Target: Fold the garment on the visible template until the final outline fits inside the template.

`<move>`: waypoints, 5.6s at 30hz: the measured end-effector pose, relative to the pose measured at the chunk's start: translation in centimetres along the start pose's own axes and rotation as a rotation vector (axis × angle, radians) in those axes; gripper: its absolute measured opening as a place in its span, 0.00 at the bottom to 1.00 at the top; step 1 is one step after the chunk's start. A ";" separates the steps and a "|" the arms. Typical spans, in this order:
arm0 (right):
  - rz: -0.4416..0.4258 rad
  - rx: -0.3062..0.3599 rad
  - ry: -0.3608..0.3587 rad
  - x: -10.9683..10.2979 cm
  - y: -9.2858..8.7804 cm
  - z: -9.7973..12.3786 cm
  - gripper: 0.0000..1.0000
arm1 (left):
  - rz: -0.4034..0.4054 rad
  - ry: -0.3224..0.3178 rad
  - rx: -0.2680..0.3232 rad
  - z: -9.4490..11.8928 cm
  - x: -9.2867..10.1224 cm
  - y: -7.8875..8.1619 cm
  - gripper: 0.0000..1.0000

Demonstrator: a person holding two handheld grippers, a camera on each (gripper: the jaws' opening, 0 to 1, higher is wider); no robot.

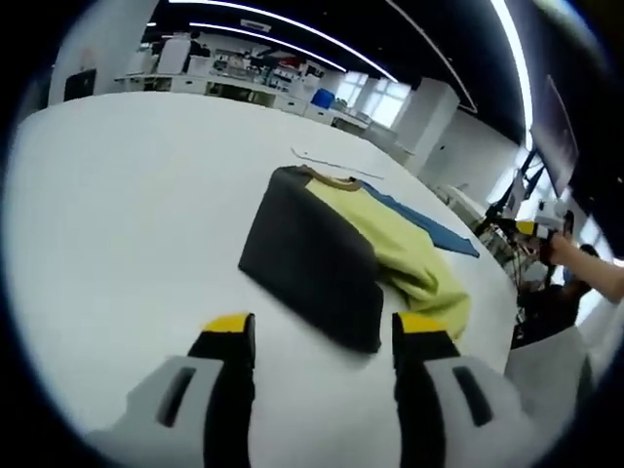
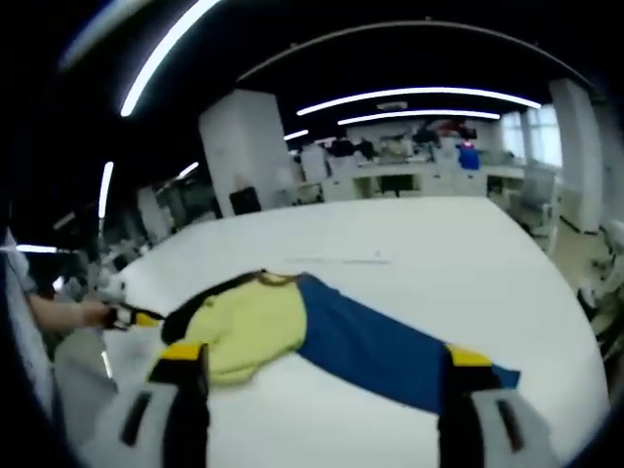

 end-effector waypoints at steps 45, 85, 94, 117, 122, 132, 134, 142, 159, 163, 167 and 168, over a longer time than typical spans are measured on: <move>-0.044 -0.014 0.109 -5.3 -2.5 2.1 0.93 | -0.045 -0.118 0.142 -2.0 5.4 11.5 0.00; -0.105 -0.020 0.088 -6.3 -4.0 2.5 0.90 | -0.113 -0.285 -0.085 -16.0 11.5 8.5 0.00; -0.111 -0.023 0.096 -6.5 -4.1 2.3 0.90 | -0.169 -0.298 -0.048 -14.9 11.2 9.0 0.21; -0.101 -0.046 0.123 -7.7 -4.2 1.5 0.90 | -0.121 -0.197 -0.026 -10.5 6.2 7.8 0.84; -0.099 -0.052 0.129 -7.9 -4.3 1.4 0.89 | -0.095 -0.157 -0.032 -9.8 4.4 7.1 0.78; -0.108 -0.063 0.127 -8.0 -4.8 1.6 0.89 | -0.108 -0.048 -0.041 -8.5 1.6 5.3 0.51; -0.120 -0.061 0.126 -8.0 -4.9 1.7 0.89 | -0.115 -0.038 -0.053 -8.5 1.1 4.8 0.46; -0.125 -0.063 0.125 -8.2 -5.0 1.7 0.88 | -0.153 -0.017 -0.083 -9.0 0.7 4.0 0.33; -0.126 -0.073 0.126 -8.4 -5.3 1.5 0.87 | -0.144 -0.033 -0.085 -8.0 0.2 3.5 0.08; -0.127 -0.073 0.130 -8.7 -5.3 1.4 0.87 | -0.112 -0.029 -0.080 -7.2 -0.2 3.1 0.03; -0.122 -0.076 0.132 -8.8 -5.2 1.3 0.87 | -0.096 -0.035 -0.070 -6.9 -0.1 3.3 0.01; -0.121 -0.077 0.132 -8.8 -5.2 1.3 0.87 | -0.094 -0.037 -0.067 -6.8 -0.1 3.4 0.00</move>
Point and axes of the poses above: the point that each gripper's makers call its tool centre point, and the gripper's own axes: z roughly backward along the fingers, x roughly to its right, y roughly out of its top, the point moved 8 cm from there along z, roughly backward along the fingers, and after that the axes turned 5 degrees about -y, right-handed, at the moved point
